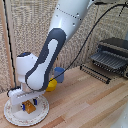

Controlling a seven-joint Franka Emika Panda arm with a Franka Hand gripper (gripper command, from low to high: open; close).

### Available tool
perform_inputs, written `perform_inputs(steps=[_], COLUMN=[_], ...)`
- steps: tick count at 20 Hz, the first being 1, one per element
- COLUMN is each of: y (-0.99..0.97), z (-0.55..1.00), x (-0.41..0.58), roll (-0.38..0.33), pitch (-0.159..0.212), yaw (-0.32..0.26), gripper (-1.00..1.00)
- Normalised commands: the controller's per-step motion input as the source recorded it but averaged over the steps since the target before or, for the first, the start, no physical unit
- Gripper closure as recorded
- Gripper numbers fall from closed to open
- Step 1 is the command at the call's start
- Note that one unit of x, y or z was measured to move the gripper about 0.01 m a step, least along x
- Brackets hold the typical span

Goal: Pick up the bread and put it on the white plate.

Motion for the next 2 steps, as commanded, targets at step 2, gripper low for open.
perform_inputs(steps=[2], y=[-0.05], z=[0.67], x=[0.327], roll=[0.026], pitch=[0.047], yaw=[-0.078], gripper=[-1.00])
